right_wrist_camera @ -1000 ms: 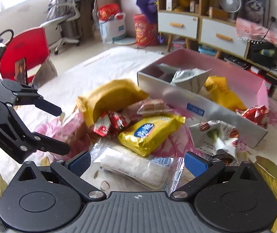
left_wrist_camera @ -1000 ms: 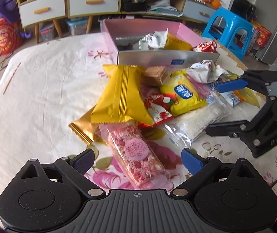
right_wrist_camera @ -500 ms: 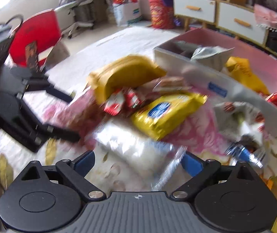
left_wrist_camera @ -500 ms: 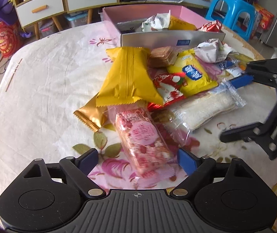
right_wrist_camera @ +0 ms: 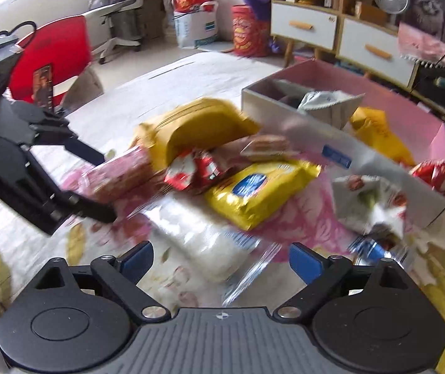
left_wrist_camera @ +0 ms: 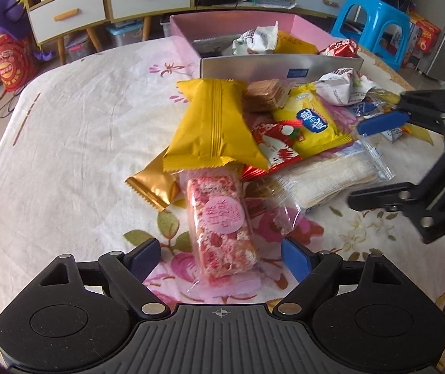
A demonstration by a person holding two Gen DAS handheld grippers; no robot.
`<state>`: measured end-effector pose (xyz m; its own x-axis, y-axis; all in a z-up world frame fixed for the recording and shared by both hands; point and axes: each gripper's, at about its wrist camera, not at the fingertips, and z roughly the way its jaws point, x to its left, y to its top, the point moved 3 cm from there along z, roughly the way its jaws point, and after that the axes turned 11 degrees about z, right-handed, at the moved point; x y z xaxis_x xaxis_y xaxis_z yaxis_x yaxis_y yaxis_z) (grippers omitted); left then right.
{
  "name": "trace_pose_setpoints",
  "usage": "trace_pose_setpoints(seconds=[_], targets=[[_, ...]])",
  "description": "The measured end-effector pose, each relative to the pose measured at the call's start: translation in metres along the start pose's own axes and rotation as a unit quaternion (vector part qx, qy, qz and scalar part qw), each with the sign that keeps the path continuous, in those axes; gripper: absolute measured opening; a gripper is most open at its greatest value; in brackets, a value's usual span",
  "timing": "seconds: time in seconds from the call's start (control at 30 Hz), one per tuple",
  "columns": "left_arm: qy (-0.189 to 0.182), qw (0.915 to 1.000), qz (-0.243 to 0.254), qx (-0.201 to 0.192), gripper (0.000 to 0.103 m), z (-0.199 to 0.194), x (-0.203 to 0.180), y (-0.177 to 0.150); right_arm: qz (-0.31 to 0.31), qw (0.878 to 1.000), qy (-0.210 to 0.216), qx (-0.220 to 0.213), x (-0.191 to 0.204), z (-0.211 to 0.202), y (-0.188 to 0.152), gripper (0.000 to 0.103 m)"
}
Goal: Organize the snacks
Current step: 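Grasp the pink pastry pack with the left tool while the right tool grasps the clear white pack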
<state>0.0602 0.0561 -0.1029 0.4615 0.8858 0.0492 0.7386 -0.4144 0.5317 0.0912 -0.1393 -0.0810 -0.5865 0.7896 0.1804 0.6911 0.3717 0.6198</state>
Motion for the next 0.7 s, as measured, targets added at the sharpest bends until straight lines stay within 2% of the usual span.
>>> trace_pose_setpoints(seconds=[0.13,0.17,0.23,0.3,0.43,0.5,0.6,0.7], targets=[[-0.002,1.0000,-0.001,-0.008,0.080,0.002,-0.001,0.001,-0.022,1.000,-0.015,-0.013,0.006,0.008,0.004,0.077],[-0.001,0.9999,0.000,-0.011,0.079,0.002,-0.001,0.001,-0.025,0.999,-0.017,-0.013,0.007,0.010,0.004,0.072],[0.002,0.9999,0.006,-0.013,0.069,0.001,-0.001,0.002,-0.034,0.999,-0.018,-0.009,0.010,0.012,0.003,0.067],[0.003,0.9999,0.006,-0.014,0.062,-0.001,0.000,0.002,-0.042,0.999,-0.018,-0.005,0.013,0.013,0.000,0.056],[0.010,0.9999,0.006,-0.011,0.047,-0.002,0.002,0.002,-0.055,0.998,-0.006,0.005,0.019,0.009,-0.006,0.051],[0.014,0.9998,0.006,-0.010,0.044,-0.003,0.003,0.001,-0.059,0.998,0.007,0.012,0.022,0.007,-0.006,0.050],[0.015,0.9998,0.006,-0.010,0.043,-0.003,0.003,0.001,-0.057,0.998,0.027,0.018,0.027,0.004,-0.004,0.050],[0.017,0.9998,0.007,-0.012,0.043,-0.002,0.003,0.002,-0.056,0.998,0.022,0.012,0.028,0.006,-0.001,0.050]])
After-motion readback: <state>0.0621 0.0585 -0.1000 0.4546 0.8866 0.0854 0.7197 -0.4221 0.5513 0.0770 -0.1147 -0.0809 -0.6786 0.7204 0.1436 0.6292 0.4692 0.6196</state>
